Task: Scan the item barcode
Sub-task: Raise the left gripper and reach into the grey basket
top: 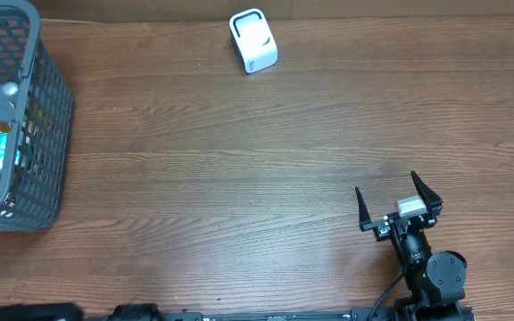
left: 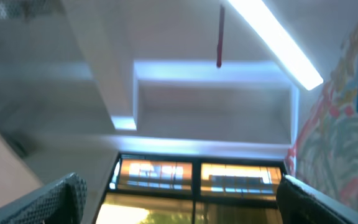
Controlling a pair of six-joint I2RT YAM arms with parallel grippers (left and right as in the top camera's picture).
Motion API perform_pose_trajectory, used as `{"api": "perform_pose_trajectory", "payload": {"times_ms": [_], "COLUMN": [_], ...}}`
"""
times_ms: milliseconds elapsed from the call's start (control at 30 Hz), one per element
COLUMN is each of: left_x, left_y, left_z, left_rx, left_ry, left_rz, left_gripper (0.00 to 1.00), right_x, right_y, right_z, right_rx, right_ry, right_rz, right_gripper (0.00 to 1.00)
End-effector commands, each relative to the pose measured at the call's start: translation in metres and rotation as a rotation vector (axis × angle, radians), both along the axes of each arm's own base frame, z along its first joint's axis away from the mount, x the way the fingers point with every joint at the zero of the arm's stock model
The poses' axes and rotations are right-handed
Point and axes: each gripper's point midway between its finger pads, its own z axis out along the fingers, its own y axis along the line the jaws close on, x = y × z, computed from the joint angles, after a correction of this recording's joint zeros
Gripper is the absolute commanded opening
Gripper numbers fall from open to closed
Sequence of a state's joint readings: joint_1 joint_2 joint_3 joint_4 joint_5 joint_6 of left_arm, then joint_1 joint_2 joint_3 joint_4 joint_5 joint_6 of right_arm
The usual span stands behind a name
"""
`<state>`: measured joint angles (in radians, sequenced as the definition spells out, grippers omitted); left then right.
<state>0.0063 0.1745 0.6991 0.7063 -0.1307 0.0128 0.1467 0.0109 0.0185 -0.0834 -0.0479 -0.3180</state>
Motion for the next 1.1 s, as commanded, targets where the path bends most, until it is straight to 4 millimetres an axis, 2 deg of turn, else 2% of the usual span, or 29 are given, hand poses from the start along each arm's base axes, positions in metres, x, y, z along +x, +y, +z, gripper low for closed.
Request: {"api": "perform_pose_trajectory", "payload": {"times_ms": [0, 67, 133, 233, 333, 433, 600, 667, 800, 967, 1000, 1067], "left_x": [0.009, 0.020, 0.041, 0.072, 0.117, 0.164, 0.240, 0.264, 0.312, 0.353, 0.361, 0.372], "left_y": [-0.005, -0.005, -0.005, -0.005, -0.004, -0.004, -0.005, -0.005, -0.007, -0.021, -0.020, -0.016], "left_z": [0.038, 0.061, 0.083, 0.101, 0.111, 0.106, 0.077, 0.064, 0.021, -0.039, -0.057, -0.078], "left_rx": [0.058, 0.060, 0.063, 0.071, 0.089, 0.105, 0.159, 0.181, 0.213, 0.272, 0.274, 0.270], "left_ry": [0.032, 0.076, 0.161, 0.283, 0.466, 0.662, 0.973, 1.073, 1.296, 1.522, 1.578, 1.647], "left_rz": [0.065, 0.065, 0.062, 0.068, 0.092, 0.092, 0.108, 0.114, 0.092, -0.017, -0.037, -0.063], "left_gripper": [1.00, 0.99, 1.00, 1.00, 1.00, 1.00, 1.00, 1.00, 1.00, 1.00, 1.00, 1.00], "right_x": [0.000, 0.000, 0.000, 0.000, 0.000, 0.000, 0.000, 0.000, 0.000, 0.000, 0.000, 0.000], "right_y": [0.001, 0.001, 0.001, 0.001, 0.001, 0.001, 0.001, 0.001, 0.001, 0.001, 0.001, 0.001], "right_z": [-0.003, -0.003, -0.003, -0.003, -0.003, -0.003, -0.003, -0.003, -0.003, -0.003, -0.003, -0.003], "right_rx": [0.004, 0.004, 0.004, 0.004, 0.004, 0.004, 0.004, 0.004, 0.004, 0.004, 0.004, 0.004], "right_ry": [0.001, 0.001, 0.001, 0.001, 0.001, 0.001, 0.001, 0.001, 0.001, 0.001, 0.001, 0.001], "right_rz": [0.002, 0.002, 0.002, 0.002, 0.002, 0.002, 0.002, 0.002, 0.002, 0.002, 0.002, 0.002], "right_gripper": [1.00, 1.00, 1.00, 1.00, 1.00, 1.00, 1.00, 1.00, 1.00, 1.00, 1.00, 1.00]}}
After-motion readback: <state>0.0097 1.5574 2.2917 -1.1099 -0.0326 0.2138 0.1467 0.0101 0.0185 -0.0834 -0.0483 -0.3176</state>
